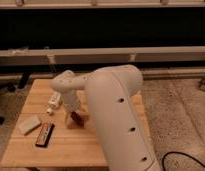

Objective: Place the pepper in the ceramic cup

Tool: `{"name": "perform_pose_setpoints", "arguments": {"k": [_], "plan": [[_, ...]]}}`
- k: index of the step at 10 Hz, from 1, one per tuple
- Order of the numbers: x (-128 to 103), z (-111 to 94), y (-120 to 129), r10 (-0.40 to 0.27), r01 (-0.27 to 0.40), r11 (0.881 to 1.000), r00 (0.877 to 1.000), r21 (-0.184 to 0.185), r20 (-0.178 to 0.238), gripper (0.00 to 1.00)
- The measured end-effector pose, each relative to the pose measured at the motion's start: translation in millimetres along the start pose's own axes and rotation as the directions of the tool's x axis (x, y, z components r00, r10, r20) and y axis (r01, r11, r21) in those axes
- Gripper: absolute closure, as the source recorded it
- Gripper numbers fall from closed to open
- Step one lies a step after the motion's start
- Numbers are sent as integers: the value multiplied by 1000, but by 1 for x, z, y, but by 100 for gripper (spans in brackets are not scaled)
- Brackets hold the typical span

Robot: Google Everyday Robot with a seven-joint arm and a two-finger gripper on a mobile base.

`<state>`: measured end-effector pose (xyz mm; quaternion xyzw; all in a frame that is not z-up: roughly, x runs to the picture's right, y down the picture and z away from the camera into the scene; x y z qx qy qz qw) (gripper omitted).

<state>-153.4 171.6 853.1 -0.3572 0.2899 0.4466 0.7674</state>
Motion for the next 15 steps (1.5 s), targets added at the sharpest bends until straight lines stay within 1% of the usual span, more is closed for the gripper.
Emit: {"name": "perform_pose_setpoints", "arguments": {"k": [2, 3, 5, 6, 8, 10, 11, 12, 15], "plan": [[-1, 10, -1, 2, -1, 1000, 1000, 21, -26, 21], [-1, 13, -2, 5, -4, 1000, 999, 31, -34, 27], [-1, 15, -2, 12, -11, 999, 999, 40, -39, 47], [0, 15, -2, 14, -13, 999, 999, 39, -42, 55], [1, 15, -2, 17, -15, 999, 999, 43, -46, 78], [2, 13, -6, 23, -21, 999, 999, 50, -38, 95], [2, 7, -7, 21, -19, 999, 999, 39, -32, 100], [3, -3, -8, 18, -17, 999, 999, 33, -26, 100], [5, -19, -12, 14, -14, 1000, 1000, 20, -8, 100]]}}
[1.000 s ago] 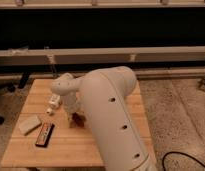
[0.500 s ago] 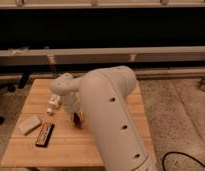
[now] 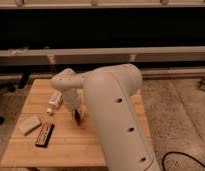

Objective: Place the pepper in the ceramic cup

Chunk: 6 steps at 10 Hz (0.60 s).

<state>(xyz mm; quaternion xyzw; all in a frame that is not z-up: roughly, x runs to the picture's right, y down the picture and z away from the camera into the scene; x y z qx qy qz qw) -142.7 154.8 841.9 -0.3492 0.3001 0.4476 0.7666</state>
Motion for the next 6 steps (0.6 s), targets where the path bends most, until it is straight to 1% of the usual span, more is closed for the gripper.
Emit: {"name": "perform_pose_setpoints", "arguments": {"k": [1, 2, 4, 5, 6], "plan": [[1, -4, -1, 0, 0, 1000, 1000, 0, 1, 100], [3, -18, -1, -5, 5, 1000, 1000, -1, 7, 100], [7, -37, -2, -10, 10, 1000, 1000, -4, 17, 100], [8, -49, -4, -14, 14, 1000, 999, -10, 32, 100], [8, -54, -5, -20, 20, 1000, 999, -14, 40, 100]]}}
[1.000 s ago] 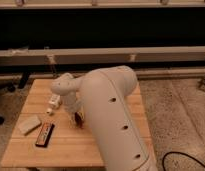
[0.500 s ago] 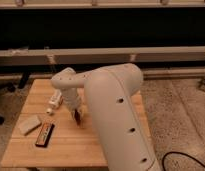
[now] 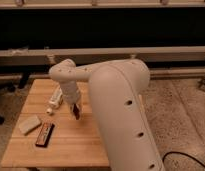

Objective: Place the pepper in the ceramic cup

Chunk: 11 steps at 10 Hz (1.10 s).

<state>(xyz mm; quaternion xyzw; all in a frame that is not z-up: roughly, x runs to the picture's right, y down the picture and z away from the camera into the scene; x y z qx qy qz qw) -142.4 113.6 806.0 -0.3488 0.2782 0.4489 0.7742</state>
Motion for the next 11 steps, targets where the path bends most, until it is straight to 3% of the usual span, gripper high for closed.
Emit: {"name": "perform_pose_setpoints", "arguments": {"k": [2, 4, 8, 11], "plan": [[1, -16, -3, -22, 22, 1000, 1000, -9, 12, 100], [6, -46, -10, -41, 42, 999, 999, -15, 31, 100], [-8, -78, -17, -85, 87, 996, 993, -20, 76, 100], [-11, -98, -54, -72, 77, 996, 991, -35, 110, 100]]}}
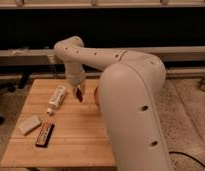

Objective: Place the pepper in the ceramic cup

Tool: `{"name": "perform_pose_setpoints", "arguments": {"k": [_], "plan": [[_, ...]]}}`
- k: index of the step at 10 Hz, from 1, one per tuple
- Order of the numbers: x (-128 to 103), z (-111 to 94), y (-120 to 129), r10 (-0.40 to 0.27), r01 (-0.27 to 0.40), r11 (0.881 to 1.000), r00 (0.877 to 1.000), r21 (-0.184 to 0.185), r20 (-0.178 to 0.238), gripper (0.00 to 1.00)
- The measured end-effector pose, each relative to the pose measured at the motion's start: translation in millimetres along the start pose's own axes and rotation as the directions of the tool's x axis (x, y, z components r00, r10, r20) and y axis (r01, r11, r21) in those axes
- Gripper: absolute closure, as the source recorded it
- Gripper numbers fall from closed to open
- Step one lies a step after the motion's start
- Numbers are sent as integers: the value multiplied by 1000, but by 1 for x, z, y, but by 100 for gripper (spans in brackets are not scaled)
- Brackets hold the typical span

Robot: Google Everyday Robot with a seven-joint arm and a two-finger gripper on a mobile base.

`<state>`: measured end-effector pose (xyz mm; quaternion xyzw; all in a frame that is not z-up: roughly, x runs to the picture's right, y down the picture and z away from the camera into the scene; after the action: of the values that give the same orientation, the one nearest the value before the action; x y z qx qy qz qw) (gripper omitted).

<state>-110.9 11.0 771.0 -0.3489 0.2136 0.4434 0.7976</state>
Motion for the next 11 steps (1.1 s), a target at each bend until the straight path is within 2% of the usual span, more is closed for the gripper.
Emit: {"name": "perform_pose_setpoints", "arguments": {"k": [3, 7, 9, 11], "plan": [[-3, -6, -9, 1, -1, 1000, 1000, -8, 26, 100], [16, -6, -43, 30, -30, 1000, 999, 0, 41, 100], [11, -9, -44, 33, -33, 999, 998, -4, 57, 100], [25, -11, -56, 54, -54, 999, 996, -4, 69, 100]]}}
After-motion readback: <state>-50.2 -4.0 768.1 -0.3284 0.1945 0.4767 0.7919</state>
